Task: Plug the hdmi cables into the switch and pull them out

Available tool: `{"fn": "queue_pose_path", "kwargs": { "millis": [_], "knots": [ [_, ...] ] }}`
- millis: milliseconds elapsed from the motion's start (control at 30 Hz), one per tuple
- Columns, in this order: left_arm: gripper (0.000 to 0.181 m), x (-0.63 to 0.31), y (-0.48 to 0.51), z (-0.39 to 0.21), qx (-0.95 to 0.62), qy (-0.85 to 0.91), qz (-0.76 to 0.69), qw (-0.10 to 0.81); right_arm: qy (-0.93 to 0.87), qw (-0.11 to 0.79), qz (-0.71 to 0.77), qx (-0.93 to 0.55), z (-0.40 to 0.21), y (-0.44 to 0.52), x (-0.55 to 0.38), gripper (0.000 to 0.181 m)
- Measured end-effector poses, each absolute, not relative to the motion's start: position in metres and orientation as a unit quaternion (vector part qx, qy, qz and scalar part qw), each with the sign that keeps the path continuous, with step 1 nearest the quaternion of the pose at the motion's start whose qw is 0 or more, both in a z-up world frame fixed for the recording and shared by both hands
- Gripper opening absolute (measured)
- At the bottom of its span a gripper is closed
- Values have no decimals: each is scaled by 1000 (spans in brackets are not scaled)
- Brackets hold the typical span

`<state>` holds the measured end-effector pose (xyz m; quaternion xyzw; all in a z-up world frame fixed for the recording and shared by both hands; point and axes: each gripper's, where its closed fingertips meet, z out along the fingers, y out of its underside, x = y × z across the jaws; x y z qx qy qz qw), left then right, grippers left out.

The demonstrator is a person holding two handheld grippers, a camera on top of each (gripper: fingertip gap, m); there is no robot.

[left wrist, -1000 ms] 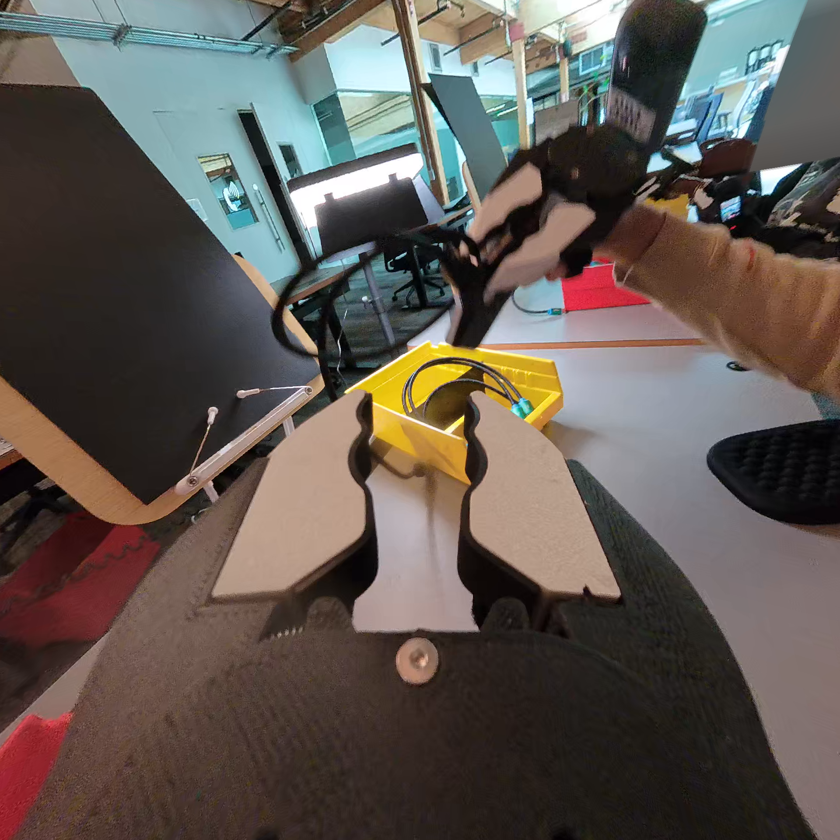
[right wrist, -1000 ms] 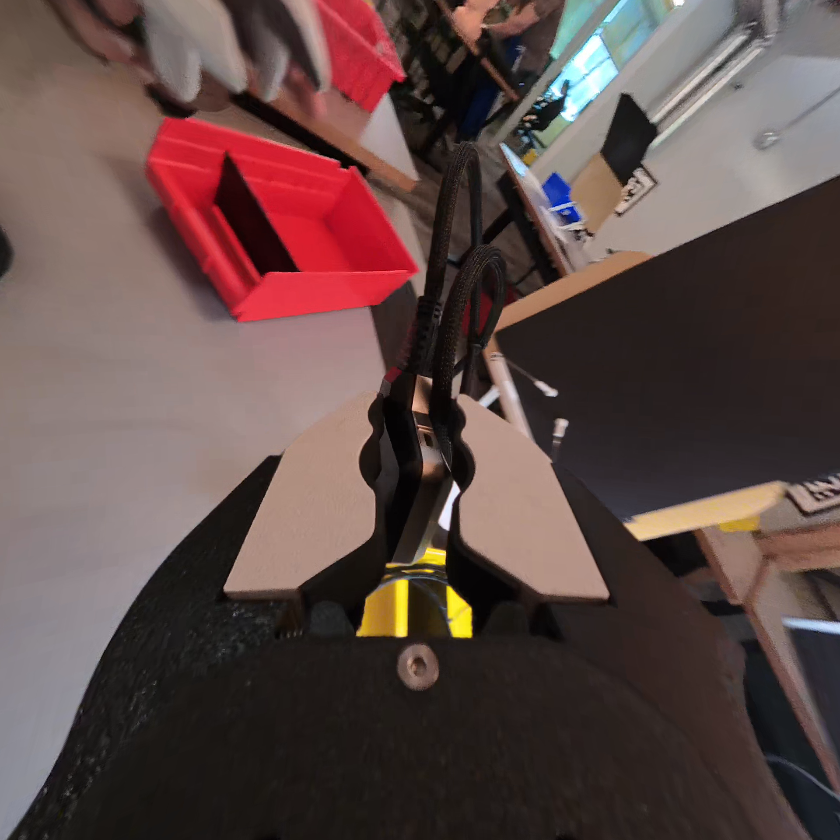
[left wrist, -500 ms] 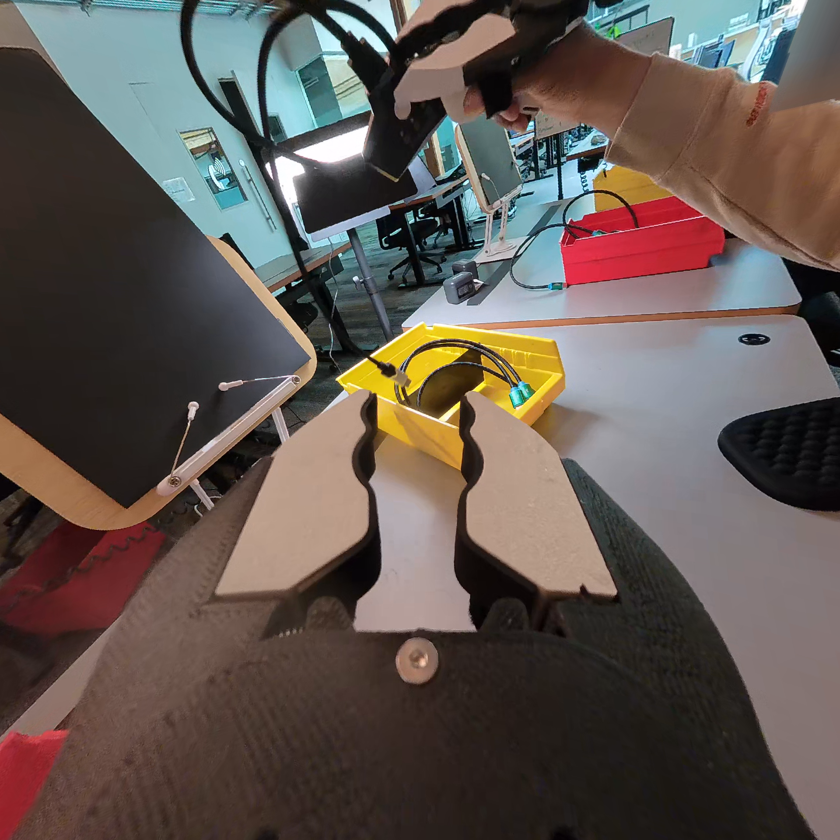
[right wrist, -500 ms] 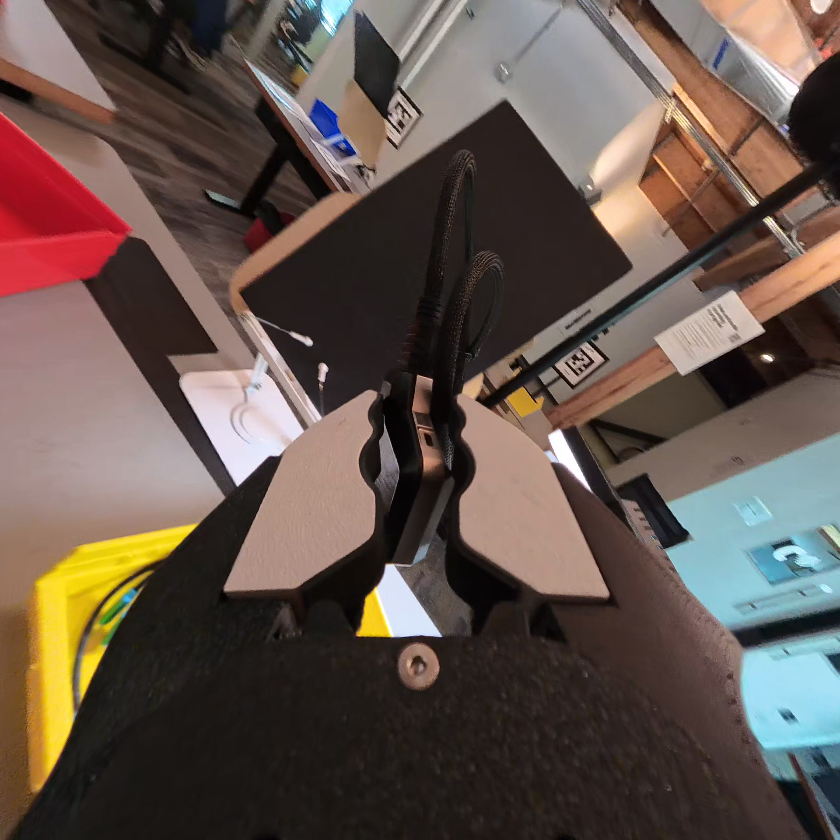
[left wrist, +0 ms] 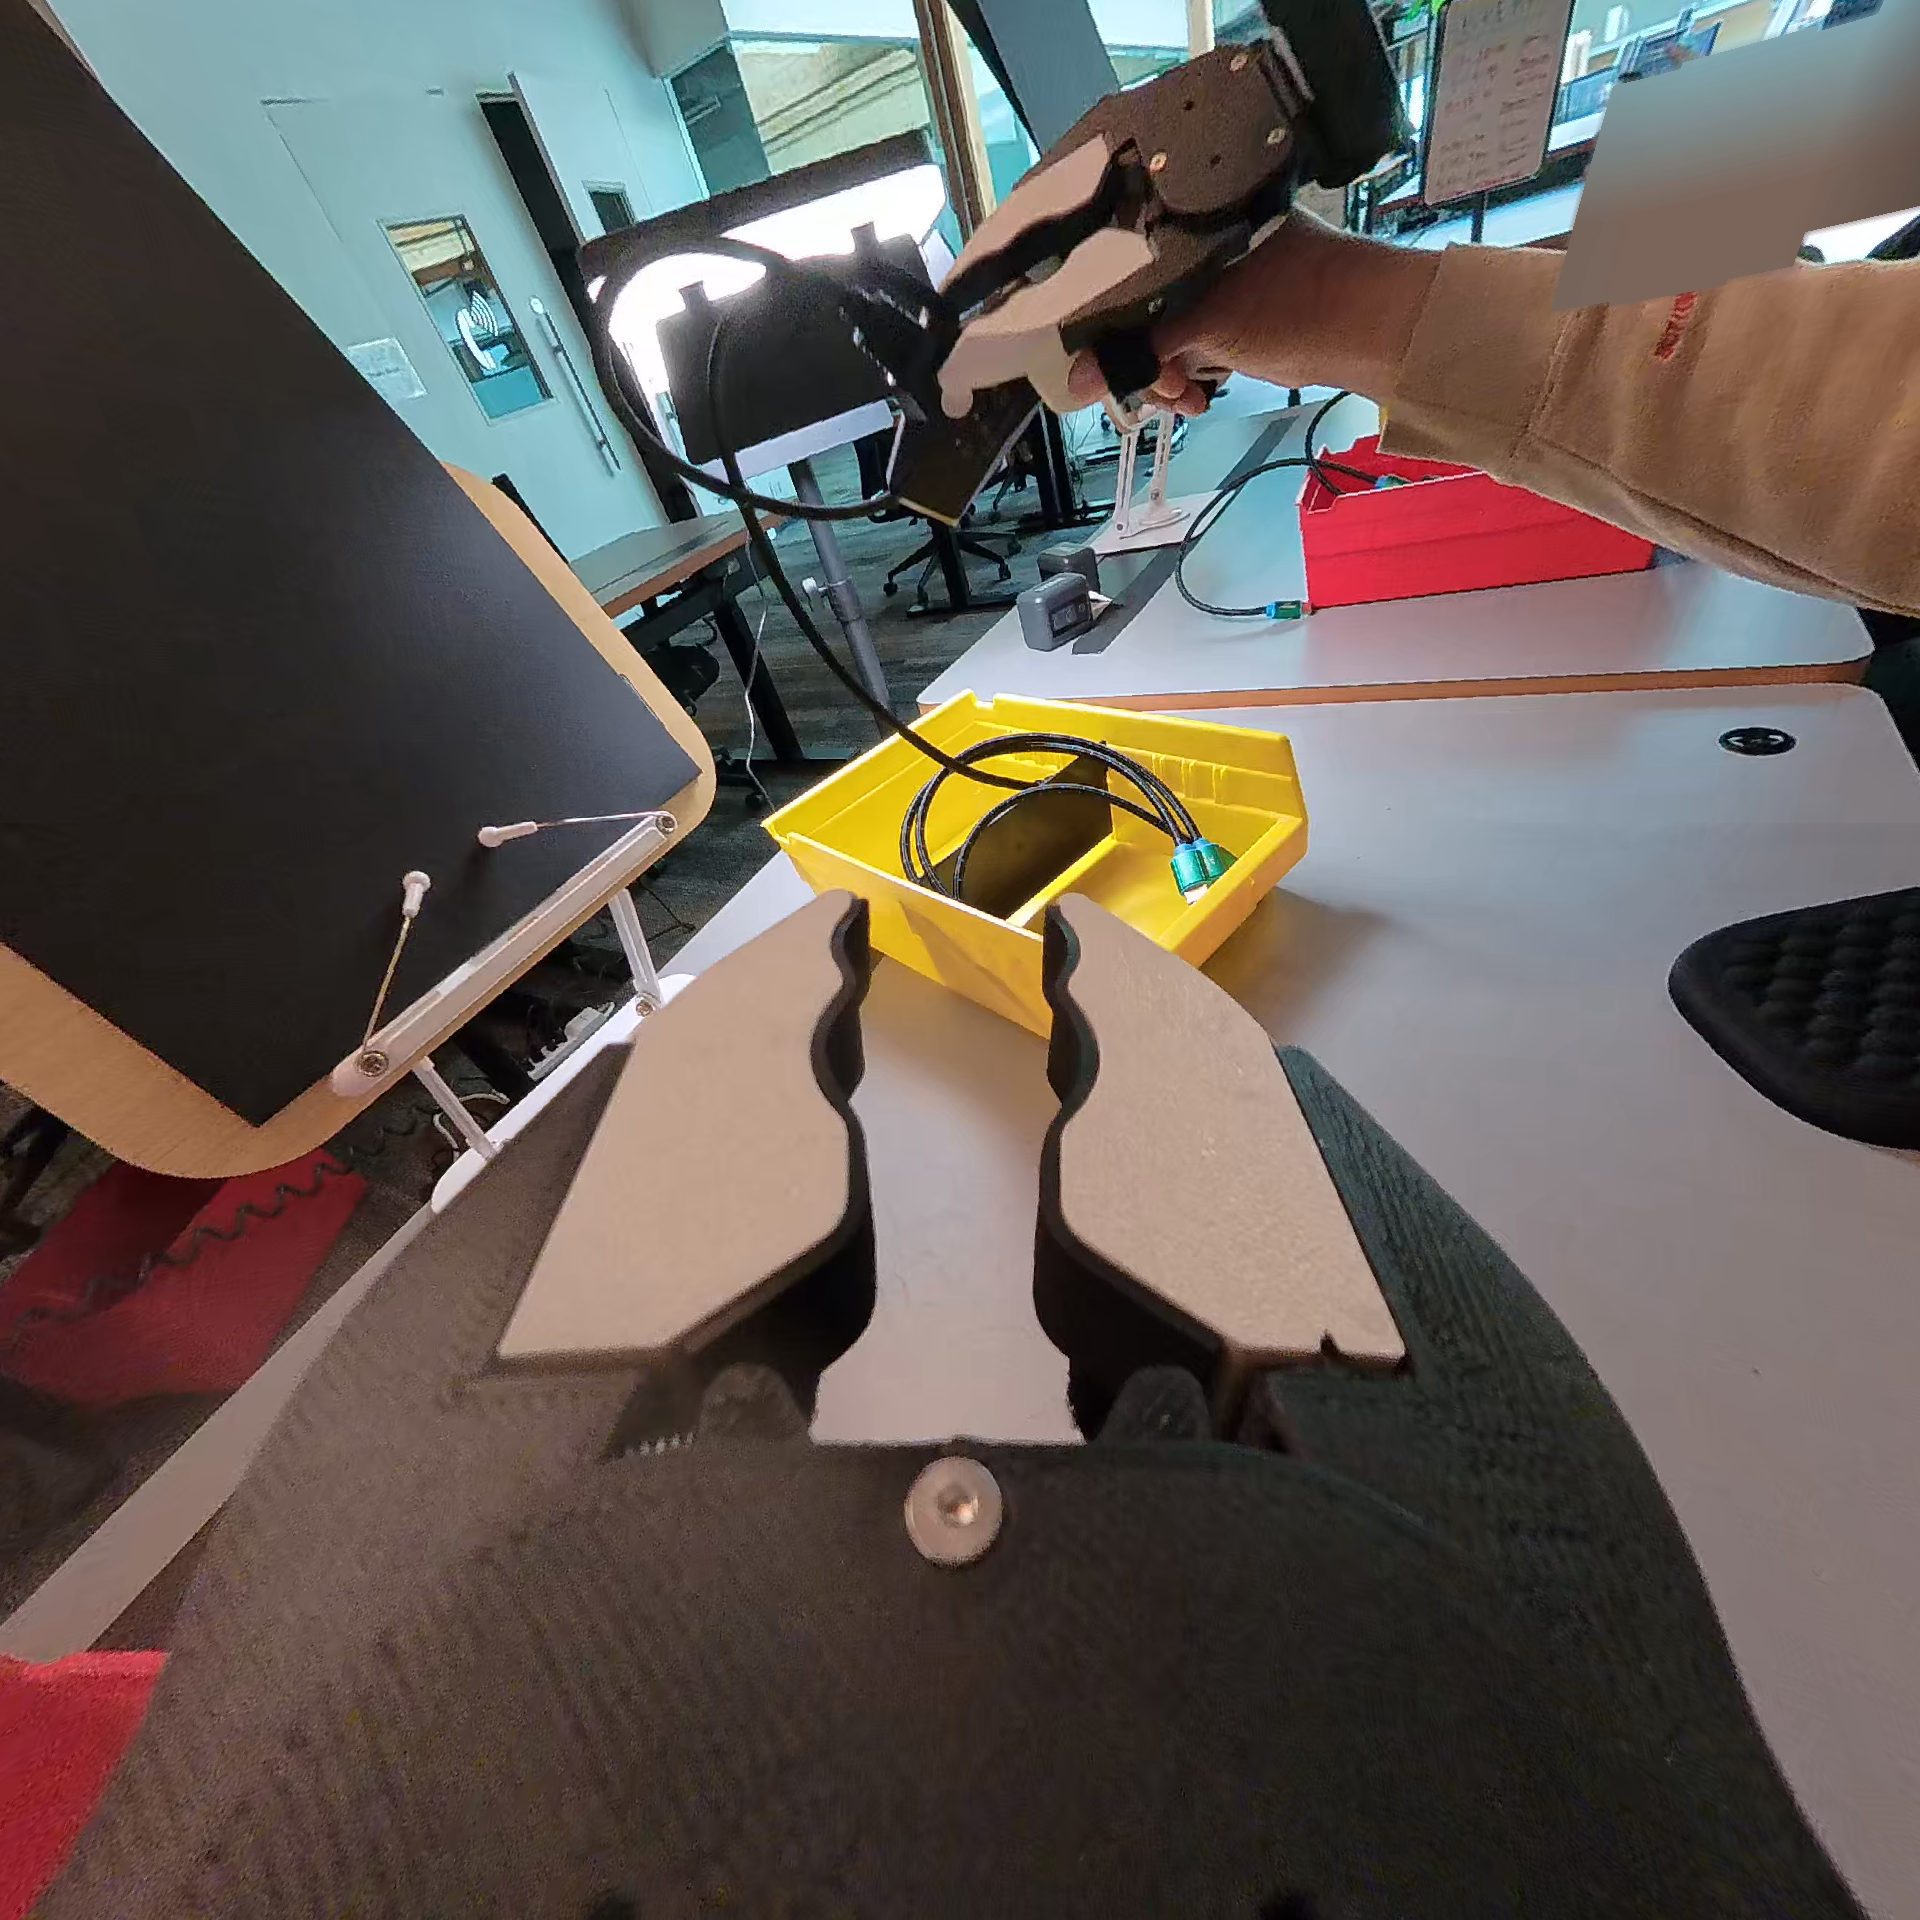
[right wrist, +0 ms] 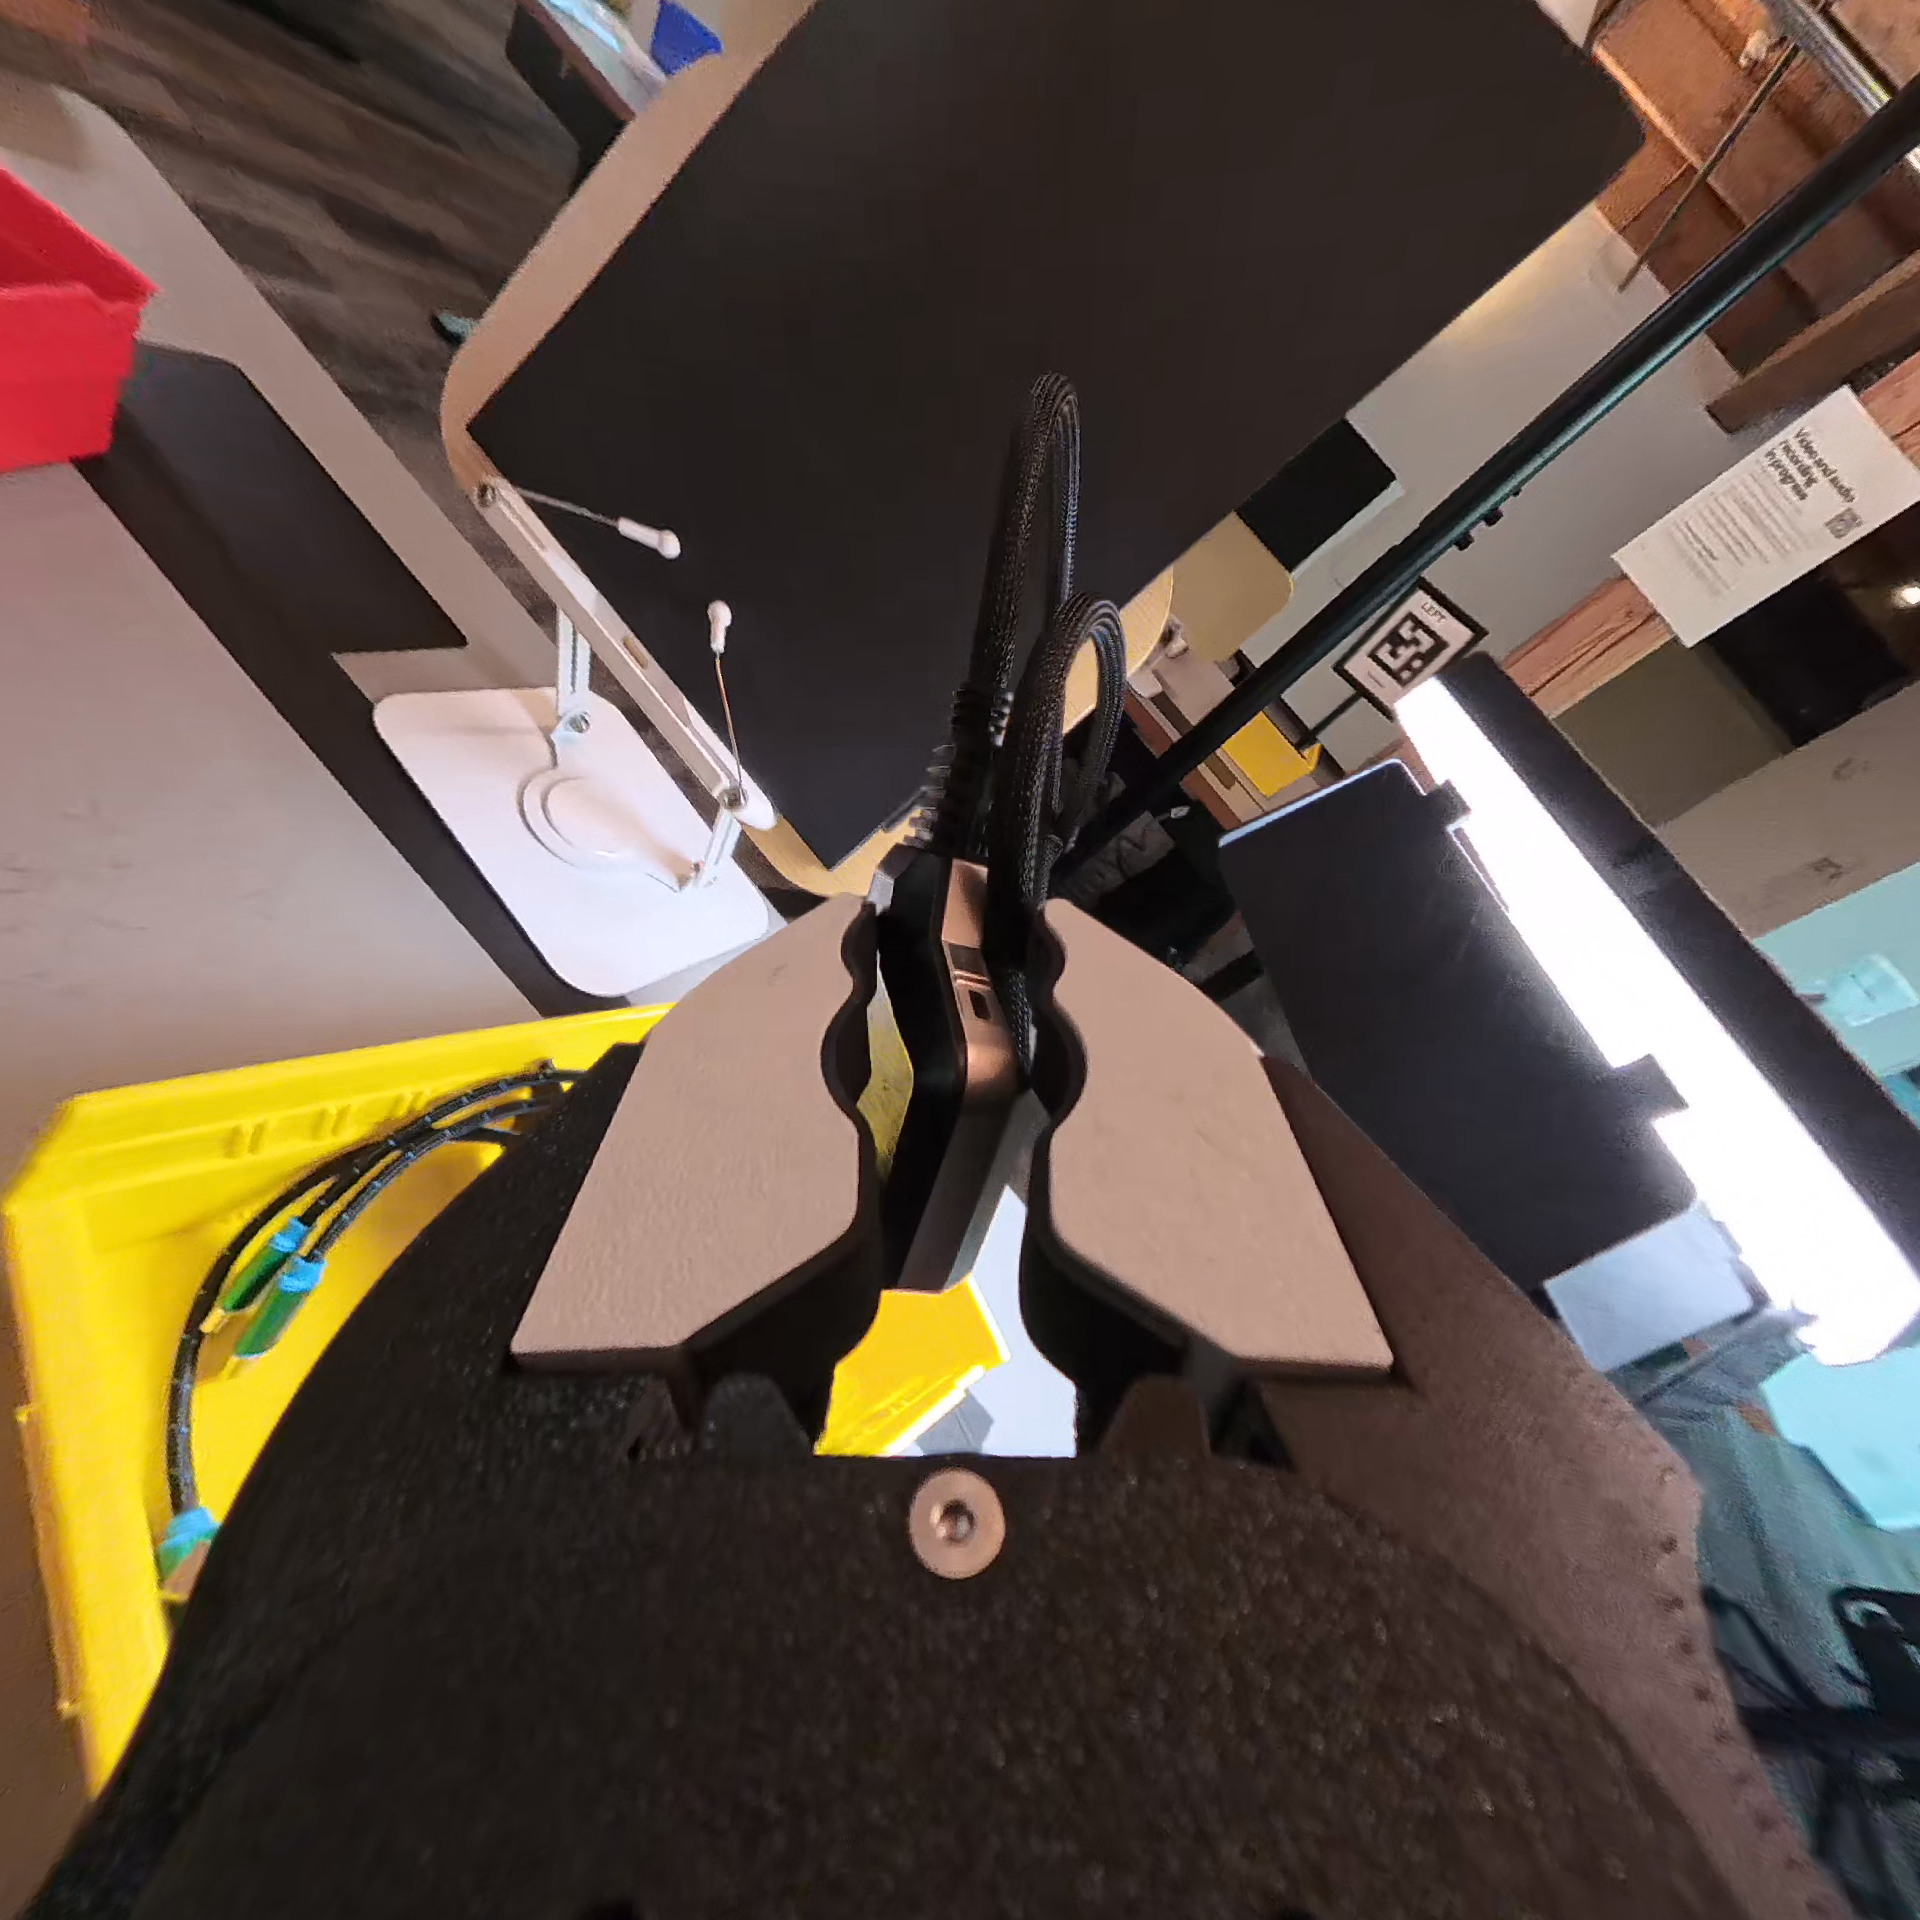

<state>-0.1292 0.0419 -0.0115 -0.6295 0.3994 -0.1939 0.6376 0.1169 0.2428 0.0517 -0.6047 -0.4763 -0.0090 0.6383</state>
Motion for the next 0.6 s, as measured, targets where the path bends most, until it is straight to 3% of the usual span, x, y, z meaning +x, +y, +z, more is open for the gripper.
{"fn": "queue_pose_path", "kwargs": {
  "millis": [233,600],
  "knots": [
    [32,-123,48,-22,-638,404,-197,625,-429,699,78,-567,106,225,114,27],
    [32,-119,51,-31,-646,411,-196,613,-374,744,63,-551,159,250,128,27]
  ]
}}
